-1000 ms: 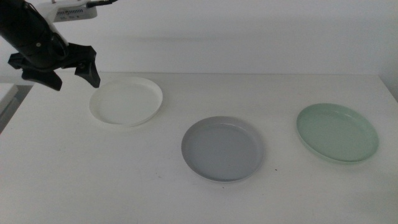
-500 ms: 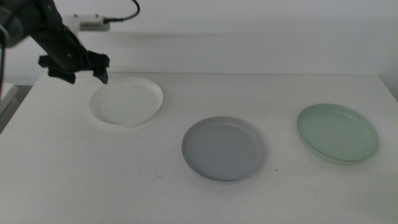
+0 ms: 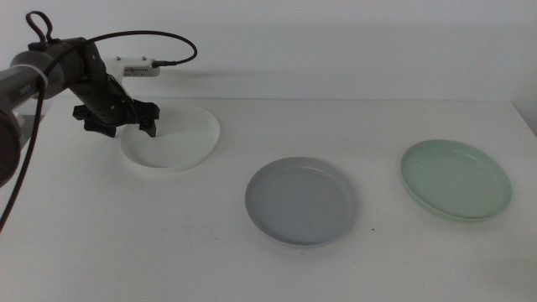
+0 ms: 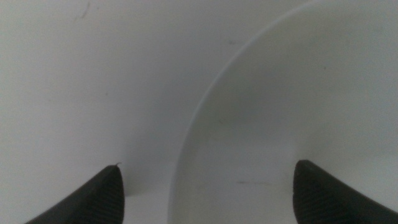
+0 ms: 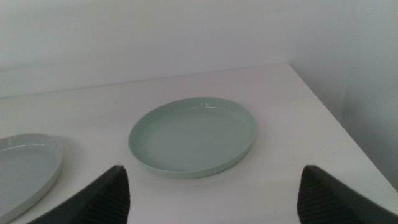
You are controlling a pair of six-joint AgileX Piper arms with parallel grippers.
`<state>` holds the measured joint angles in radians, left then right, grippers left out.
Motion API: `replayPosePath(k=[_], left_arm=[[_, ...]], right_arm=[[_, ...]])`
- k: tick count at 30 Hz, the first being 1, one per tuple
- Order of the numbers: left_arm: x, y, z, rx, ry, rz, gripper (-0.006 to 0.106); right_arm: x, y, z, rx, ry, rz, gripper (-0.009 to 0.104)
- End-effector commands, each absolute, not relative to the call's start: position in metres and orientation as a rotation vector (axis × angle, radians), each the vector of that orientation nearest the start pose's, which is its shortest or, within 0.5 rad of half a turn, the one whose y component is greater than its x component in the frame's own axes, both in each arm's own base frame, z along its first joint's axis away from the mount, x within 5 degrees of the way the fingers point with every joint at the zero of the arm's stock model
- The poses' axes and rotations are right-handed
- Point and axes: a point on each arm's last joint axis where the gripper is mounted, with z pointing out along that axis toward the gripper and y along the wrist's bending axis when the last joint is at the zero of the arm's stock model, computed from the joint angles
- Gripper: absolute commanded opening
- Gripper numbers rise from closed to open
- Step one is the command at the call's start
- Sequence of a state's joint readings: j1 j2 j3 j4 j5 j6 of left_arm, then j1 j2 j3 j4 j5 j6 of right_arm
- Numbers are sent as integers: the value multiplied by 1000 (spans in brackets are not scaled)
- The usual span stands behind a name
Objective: Stack the three bowls on top of each other.
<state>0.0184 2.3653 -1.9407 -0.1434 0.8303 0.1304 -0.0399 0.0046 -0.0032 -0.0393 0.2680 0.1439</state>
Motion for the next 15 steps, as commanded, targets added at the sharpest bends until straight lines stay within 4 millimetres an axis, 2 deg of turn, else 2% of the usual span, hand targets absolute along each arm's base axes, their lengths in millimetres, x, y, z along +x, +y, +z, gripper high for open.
replayPosePath(k=[1, 3, 6, 9, 14, 15], left_arm=[[511, 1, 149, 44, 2703, -133, 87], [511, 1, 146, 40, 2711, -134, 80], [511, 1, 139, 39, 2724, -135, 64], [511, 1, 139, 37, 2729, -137, 42], [509, 4, 139, -9, 2746, -150, -2], [509, 4, 140, -8, 2751, -151, -2]], right_arm=[[55, -4, 189, 130, 1740, 25, 75], [55, -4, 189, 130, 1740, 25, 75], [55, -4, 189, 130, 1740, 25, 75], [55, -4, 189, 130, 1740, 25, 75], [55, -4, 189, 130, 1740, 25, 75], [55, -4, 189, 130, 1740, 25, 75]])
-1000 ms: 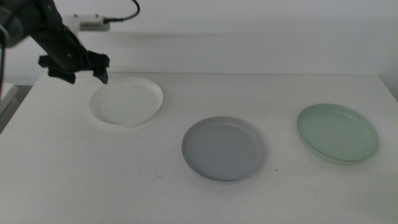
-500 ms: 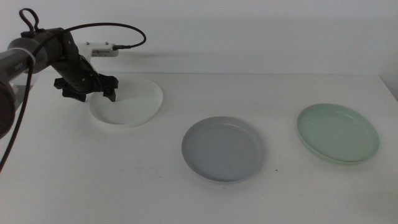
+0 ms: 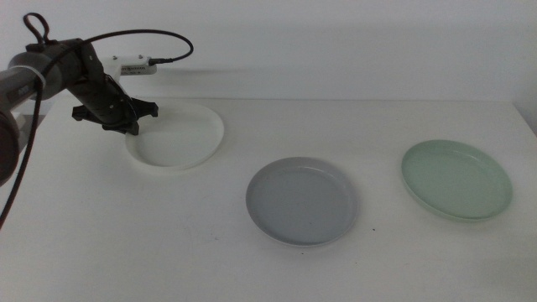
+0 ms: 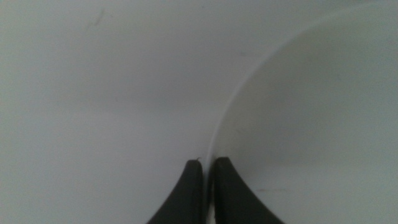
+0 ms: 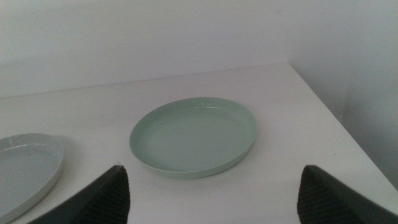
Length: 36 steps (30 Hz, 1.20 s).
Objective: Stack the three bowls on top of each other.
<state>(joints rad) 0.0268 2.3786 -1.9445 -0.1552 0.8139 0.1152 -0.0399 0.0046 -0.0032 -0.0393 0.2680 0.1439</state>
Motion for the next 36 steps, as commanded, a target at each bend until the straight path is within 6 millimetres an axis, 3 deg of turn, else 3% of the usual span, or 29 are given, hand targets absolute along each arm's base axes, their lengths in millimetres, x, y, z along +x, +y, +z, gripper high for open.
replayPosePath(k=[1, 4, 9, 13, 17, 19, 25, 29, 36], left_arm=[[508, 4, 142, -9, 2751, -154, -2], [507, 4, 159, -1, 2724, -152, -2], [489, 4, 206, 27, 2625, -131, -2], [456, 0, 250, -35, 2507, -181, -2], [426, -15, 272, -55, 2479, -273, -2], [417, -29, 276, -54, 2504, -316, -2], [404, -95, 272, 66, 2579, -385, -2], [397, -133, 261, 133, 2615, -437, -2], [388, -181, 234, 241, 2679, -505, -2]], right_arm=[[55, -4, 189, 130, 1740, 25, 75], [55, -4, 189, 130, 1740, 25, 75], [55, -4, 189, 130, 1740, 25, 75], [55, -4, 189, 130, 1740, 25, 75], [55, -4, 189, 130, 1740, 25, 75], [55, -4, 189, 130, 1740, 25, 75], [55, -4, 189, 130, 1740, 25, 75], [55, -4, 189, 130, 1740, 25, 75], [55, -4, 189, 130, 1740, 25, 75]])
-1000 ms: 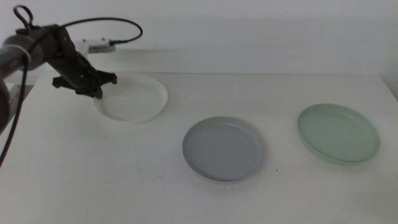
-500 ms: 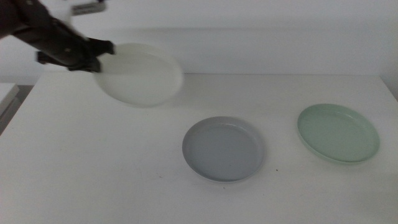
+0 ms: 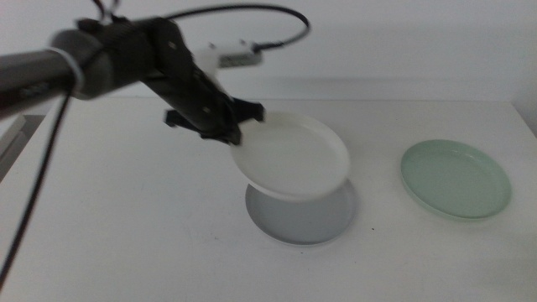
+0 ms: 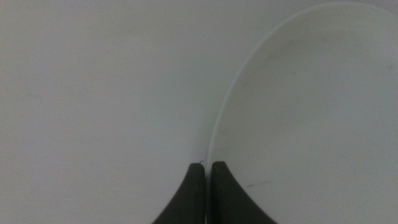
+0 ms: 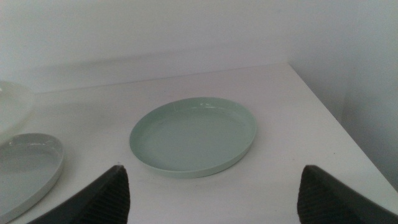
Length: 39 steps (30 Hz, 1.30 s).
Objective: Stack the three bowls on top of each other.
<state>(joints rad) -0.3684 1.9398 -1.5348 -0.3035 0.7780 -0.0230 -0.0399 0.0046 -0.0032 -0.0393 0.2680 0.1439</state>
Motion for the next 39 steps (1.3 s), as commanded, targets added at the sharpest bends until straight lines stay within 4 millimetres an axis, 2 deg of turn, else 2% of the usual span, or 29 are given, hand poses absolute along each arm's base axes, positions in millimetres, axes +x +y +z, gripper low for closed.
replayPosePath(k=[1, 5, 9, 20, 26, 29, 33, 37, 39], left_arm=[[387, -186, 229, 252, 2687, -512, -2], [386, -201, 206, 275, 2739, -524, -2], [386, -205, 192, 280, 2781, -522, -2], [386, -205, 189, 332, 2778, -500, 0], [385, -204, 192, 431, 2763, -487, 30], [382, -201, 205, 488, 2738, -480, 54], [378, -184, 240, 487, 2685, -484, 92], [358, -165, 293, 536, 2591, -509, 94], [340, -158, 323, 595, 2518, -482, 94]], right_arm=[[55, -4, 189, 130, 1740, 25, 75], [55, -4, 189, 130, 1740, 25, 75], [55, -4, 189, 130, 1740, 25, 75], [55, -4, 189, 130, 1740, 25, 75], [55, -4, 189, 130, 1740, 25, 75], [55, -4, 189, 130, 1740, 25, 75], [55, -4, 189, 130, 1740, 25, 75], [55, -4, 189, 130, 1740, 25, 75], [55, -4, 189, 130, 1740, 25, 75]])
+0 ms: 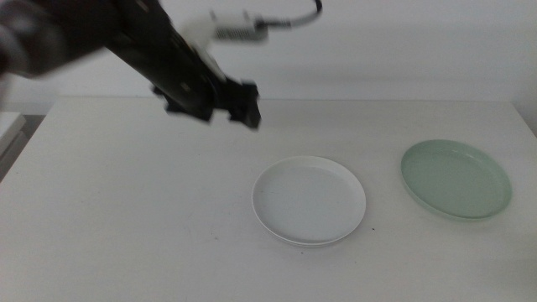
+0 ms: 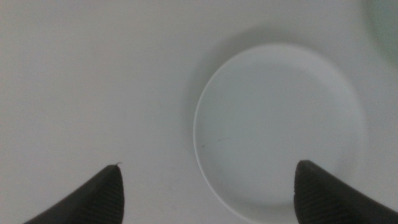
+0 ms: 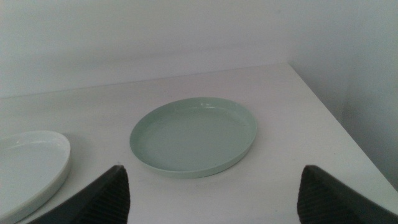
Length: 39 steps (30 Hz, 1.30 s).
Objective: Stack the three bowls on top of each other.
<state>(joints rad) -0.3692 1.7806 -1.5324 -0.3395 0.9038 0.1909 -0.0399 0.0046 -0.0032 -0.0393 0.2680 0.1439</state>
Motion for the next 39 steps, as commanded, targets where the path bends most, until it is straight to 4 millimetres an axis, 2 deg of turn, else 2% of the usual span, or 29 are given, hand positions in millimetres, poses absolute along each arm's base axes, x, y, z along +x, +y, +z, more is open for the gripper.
replayPosePath(k=[1, 4, 6, 11, 15, 19, 25, 39], left_arm=[[332, -154, 335, 634, 2476, -458, 94], [296, -140, 374, 745, 2323, -419, 94], [270, -130, 394, 749, 2260, -417, 94], [206, -108, 433, 745, 2133, -440, 94], [153, -90, 453, 756, 2050, -471, 94], [117, -78, 457, 756, 1996, -486, 94], [88, -69, 459, 754, 1978, -508, 94], [89, -68, 464, 721, 1923, -515, 94]], right_arm=[[55, -4, 189, 130, 1740, 25, 75], [55, -4, 189, 130, 1740, 25, 75], [55, -4, 189, 130, 1740, 25, 75], [55, -4, 189, 130, 1740, 25, 75], [55, -4, 189, 130, 1740, 25, 75], [55, -4, 189, 130, 1740, 25, 75], [55, -4, 189, 130, 1740, 25, 75], [55, -4, 189, 130, 1740, 25, 75]])
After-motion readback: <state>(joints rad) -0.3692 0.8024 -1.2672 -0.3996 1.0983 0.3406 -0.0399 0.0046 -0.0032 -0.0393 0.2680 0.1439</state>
